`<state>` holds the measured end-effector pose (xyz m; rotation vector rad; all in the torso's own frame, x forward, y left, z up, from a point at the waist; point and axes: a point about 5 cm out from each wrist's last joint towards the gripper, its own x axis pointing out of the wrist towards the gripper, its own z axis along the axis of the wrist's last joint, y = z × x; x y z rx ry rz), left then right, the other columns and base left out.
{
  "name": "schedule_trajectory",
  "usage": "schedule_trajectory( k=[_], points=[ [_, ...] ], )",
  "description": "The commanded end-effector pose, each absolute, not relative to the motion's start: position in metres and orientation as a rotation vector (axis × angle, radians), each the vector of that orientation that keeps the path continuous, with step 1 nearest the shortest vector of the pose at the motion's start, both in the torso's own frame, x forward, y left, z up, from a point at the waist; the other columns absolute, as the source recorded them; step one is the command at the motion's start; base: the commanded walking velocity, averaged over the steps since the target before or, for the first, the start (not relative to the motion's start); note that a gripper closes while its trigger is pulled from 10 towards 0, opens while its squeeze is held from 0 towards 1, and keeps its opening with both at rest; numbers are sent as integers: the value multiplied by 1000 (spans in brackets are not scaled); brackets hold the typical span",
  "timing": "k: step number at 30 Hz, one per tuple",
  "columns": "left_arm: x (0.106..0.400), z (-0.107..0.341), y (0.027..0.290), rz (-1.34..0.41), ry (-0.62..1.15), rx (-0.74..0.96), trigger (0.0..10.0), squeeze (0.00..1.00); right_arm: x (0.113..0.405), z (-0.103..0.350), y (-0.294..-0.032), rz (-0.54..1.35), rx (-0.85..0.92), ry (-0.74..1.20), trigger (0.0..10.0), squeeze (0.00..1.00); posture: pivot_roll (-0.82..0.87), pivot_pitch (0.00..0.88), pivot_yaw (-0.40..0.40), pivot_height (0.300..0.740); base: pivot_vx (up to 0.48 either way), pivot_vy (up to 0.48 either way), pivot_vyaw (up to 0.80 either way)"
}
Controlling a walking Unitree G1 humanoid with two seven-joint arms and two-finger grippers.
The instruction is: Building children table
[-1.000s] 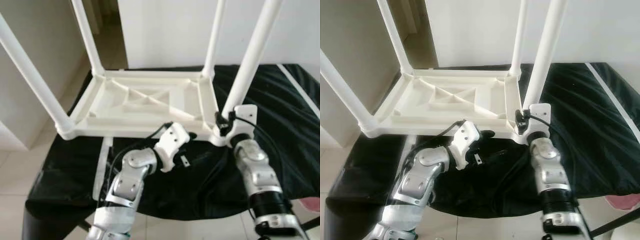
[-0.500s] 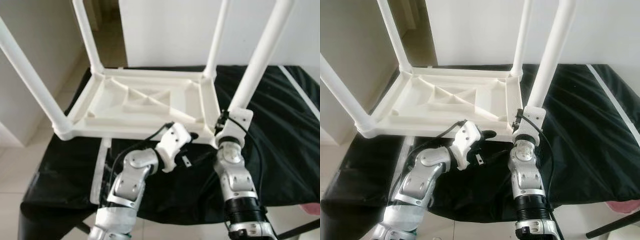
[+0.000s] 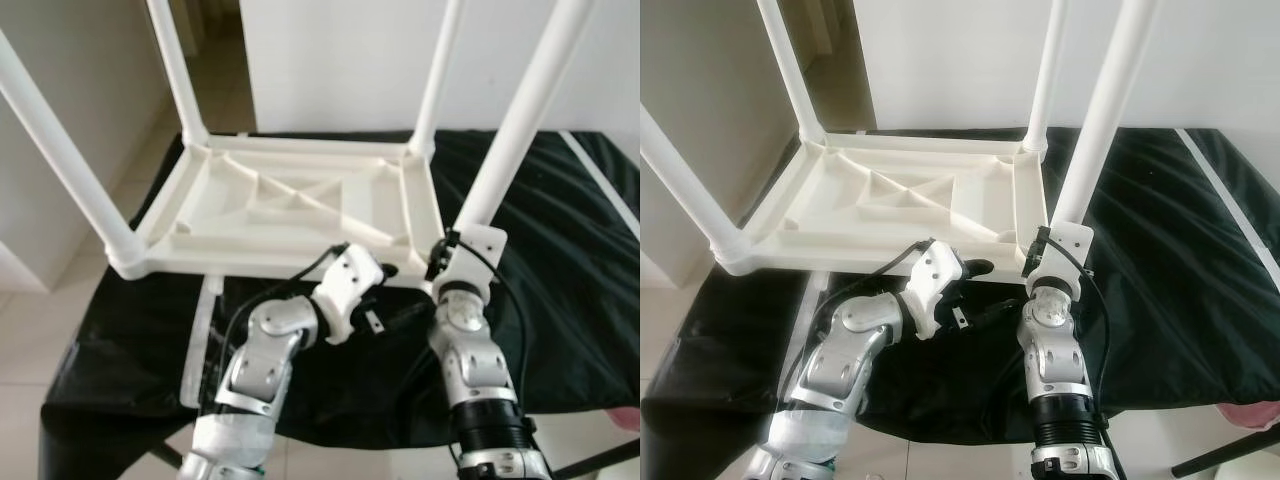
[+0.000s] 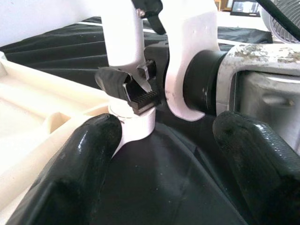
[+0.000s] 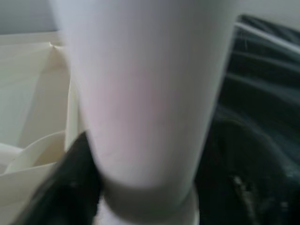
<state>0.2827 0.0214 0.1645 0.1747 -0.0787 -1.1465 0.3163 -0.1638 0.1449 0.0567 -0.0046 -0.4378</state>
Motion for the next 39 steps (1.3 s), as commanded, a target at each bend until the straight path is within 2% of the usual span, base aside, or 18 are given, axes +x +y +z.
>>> schedule_trajectory(
  k=[1,6,7,9,10,13,17,25,31,39],
  points=[
    [290,164,26,-967,-82,158,10000,0,314,146,-175,-432,76,-31,10000,1000,-45,1,0,740,0,0,0],
    [289,163,27,-967,-79,156,10000,0,311,149,-189,-315,95,-85,10000,1000,-48,3,0,740,0,0,0],
    [289,163,27,-967,-79,156,10000,0,310,149,-191,-270,99,-89,10000,957,-49,5,0,740,0,0,0],
    [289,163,27,-967,-78,157,10000,0,309,149,-192,-237,100,-91,10000,957,-49,5,0,740,0,0,0],
    [289,163,27,-968,-77,156,10000,0,308,149,-192,-181,101,-93,10000,0,-51,5,3,740,0,0,0],
    [289,163,27,-973,-76,156,10000,0,303,147,-194,17,44,-103,10000,0,-55,7,12,740,0,0,0],
    [289,163,28,-979,-75,159,10000,0,303,146,-197,157,-21,-99,10000,0,-61,7,21,740,0,0,0],
    [290,163,27,-986,-75,163,10000,0,305,146,-201,256,-53,-90,10000,0,-64,7,27,740,0,0,0],
    [291,165,24,-1003,-80,164,10000,0,319,143,-204,456,-128,-25,10000,0,-81,12,43,740,0,0,0],
    [293,168,23,-1002,-87,161,10000,0,333,143,-205,526,-200,21,10000,0,-79,12,40,740,0,0,0]
  ],
)
